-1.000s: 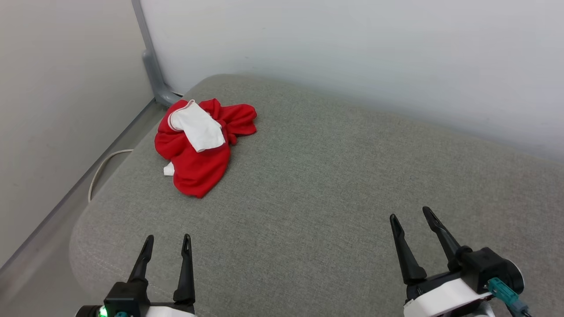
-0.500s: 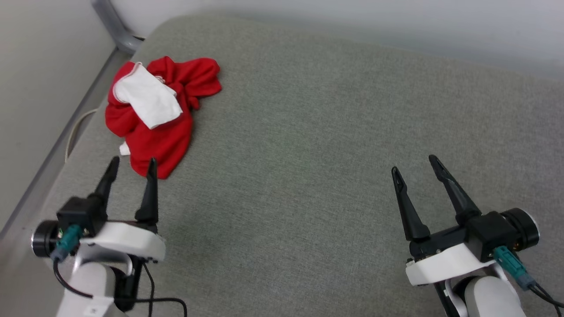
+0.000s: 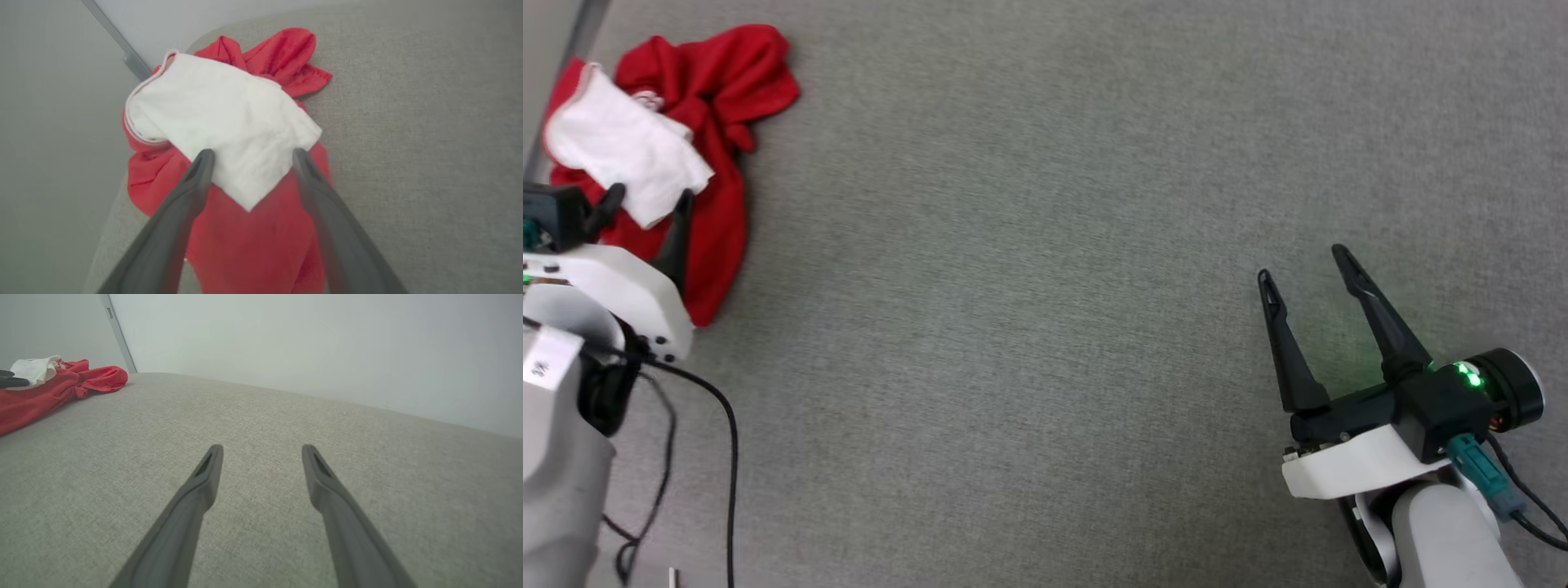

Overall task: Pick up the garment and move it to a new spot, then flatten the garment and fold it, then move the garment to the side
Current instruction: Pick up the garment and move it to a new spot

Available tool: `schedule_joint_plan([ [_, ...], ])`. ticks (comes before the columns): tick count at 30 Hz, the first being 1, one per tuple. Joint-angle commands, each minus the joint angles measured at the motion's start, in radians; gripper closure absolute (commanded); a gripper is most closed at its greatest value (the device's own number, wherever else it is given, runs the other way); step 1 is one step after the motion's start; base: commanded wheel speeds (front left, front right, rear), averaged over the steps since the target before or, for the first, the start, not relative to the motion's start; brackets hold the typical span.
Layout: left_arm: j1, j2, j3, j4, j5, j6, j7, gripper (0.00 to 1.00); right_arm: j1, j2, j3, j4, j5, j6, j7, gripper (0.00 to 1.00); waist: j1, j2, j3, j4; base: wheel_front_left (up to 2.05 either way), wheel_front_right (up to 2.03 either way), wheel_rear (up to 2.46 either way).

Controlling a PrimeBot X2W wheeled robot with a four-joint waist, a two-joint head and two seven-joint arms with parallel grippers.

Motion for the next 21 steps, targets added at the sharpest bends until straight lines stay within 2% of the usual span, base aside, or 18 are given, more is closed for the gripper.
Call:
schedule_joint_plan([
  [1,-0.028,0.022,-0.015,0.026,-0.015,0.000,0.015,0.00,-0.016,0.000,0.000,-0.005,0.001,-0.001,-0.002,0.00,-0.0002,0.0001,0.031,-0.026,0.00,0.00,0.00],
  [6,-0.081,0.067,-0.083,0.118,-0.048,0.000,0.085,0.00,-0.017,-0.003,-0.001,-0.005,-0.010,-0.001,-0.002,0.00,-0.0002,0.0001,0.059,-0.033,0.00,0.00,0.00],
  [11,-0.114,0.065,-0.137,0.188,-0.075,0.000,0.111,0.00,-0.015,-0.011,-0.003,-0.003,-0.015,-0.001,-0.002,0.00,-0.0002,0.0001,0.071,-0.033,0.00,0.00,0.00],
  [12,-0.117,0.062,-0.151,0.194,-0.089,0.000,0.115,0.64,-0.013,-0.010,-0.003,-0.002,-0.016,-0.001,-0.002,0.00,-0.0002,0.0001,0.070,-0.033,0.00,0.00,0.00],
  [13,-0.121,0.064,-0.160,0.200,-0.100,0.000,0.112,1.00,-0.010,-0.010,-0.004,-0.001,-0.017,-0.001,-0.002,0.00,-0.0002,0.0001,0.069,-0.032,0.00,0.00,0.00],
  [21,-0.134,0.104,-0.193,0.237,-0.123,0.000,-0.031,1.00,0.006,-0.008,-0.006,0.032,-0.016,-0.001,-0.002,0.00,-0.0002,0.0001,0.001,-0.019,0.00,0.00,0.00],
])
